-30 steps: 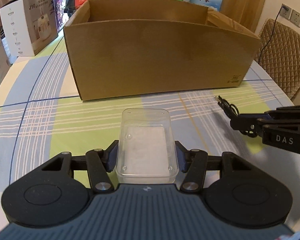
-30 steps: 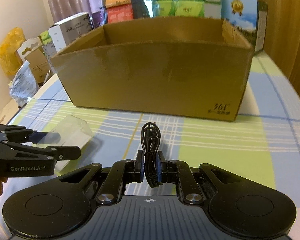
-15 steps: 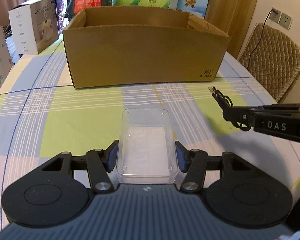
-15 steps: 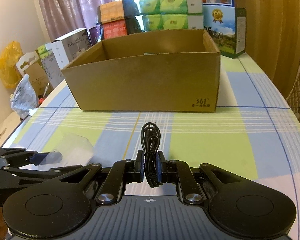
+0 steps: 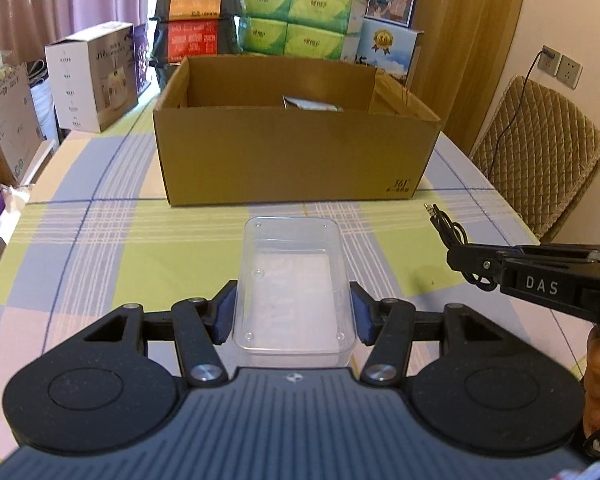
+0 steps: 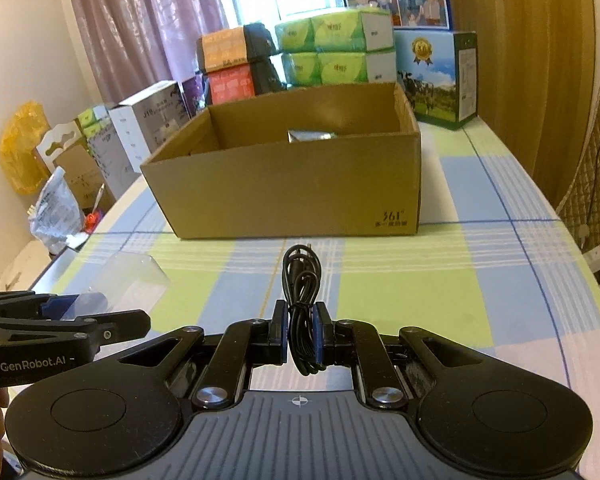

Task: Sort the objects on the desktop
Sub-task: 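Lift the cable and clear container toward the cardboard box with both tools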

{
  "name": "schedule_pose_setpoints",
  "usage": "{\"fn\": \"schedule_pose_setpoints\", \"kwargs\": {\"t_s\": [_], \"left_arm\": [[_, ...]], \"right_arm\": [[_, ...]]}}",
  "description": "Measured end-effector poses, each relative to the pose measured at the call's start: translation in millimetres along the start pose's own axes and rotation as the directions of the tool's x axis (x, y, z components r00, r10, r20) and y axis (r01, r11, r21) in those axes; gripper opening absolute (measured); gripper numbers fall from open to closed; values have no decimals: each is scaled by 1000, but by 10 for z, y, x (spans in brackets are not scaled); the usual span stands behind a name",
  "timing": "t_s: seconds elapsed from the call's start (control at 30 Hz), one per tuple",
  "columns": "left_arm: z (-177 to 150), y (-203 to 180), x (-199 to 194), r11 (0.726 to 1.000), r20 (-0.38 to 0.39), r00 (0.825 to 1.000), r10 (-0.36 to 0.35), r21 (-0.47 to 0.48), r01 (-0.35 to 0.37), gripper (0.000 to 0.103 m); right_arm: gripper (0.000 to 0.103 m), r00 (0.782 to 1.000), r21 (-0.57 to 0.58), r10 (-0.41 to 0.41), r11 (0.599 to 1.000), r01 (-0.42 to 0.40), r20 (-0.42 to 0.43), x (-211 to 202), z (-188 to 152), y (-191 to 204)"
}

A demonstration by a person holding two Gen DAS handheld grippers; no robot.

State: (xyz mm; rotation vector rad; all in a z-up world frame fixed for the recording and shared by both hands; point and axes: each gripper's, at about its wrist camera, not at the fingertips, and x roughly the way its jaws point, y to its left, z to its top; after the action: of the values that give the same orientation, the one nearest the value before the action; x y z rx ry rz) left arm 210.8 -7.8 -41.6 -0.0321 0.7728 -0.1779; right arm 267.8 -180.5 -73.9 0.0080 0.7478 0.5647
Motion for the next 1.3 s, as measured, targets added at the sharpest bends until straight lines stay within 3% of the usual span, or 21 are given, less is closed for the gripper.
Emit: {"fn": "schedule_pose_setpoints", "kwargs": {"t_s": [0.93,1.3], "left_arm": [[366,3,-232,1000,56,998,21,20,-22,52],[766,222,-164,998,75,996,48,32,-50,52]], "right_arm": [[9,999,-27,-13,1000,14,52,-262,309,-39],[9,998,-70,-14,997,18,59,-217,766,-202]]}}
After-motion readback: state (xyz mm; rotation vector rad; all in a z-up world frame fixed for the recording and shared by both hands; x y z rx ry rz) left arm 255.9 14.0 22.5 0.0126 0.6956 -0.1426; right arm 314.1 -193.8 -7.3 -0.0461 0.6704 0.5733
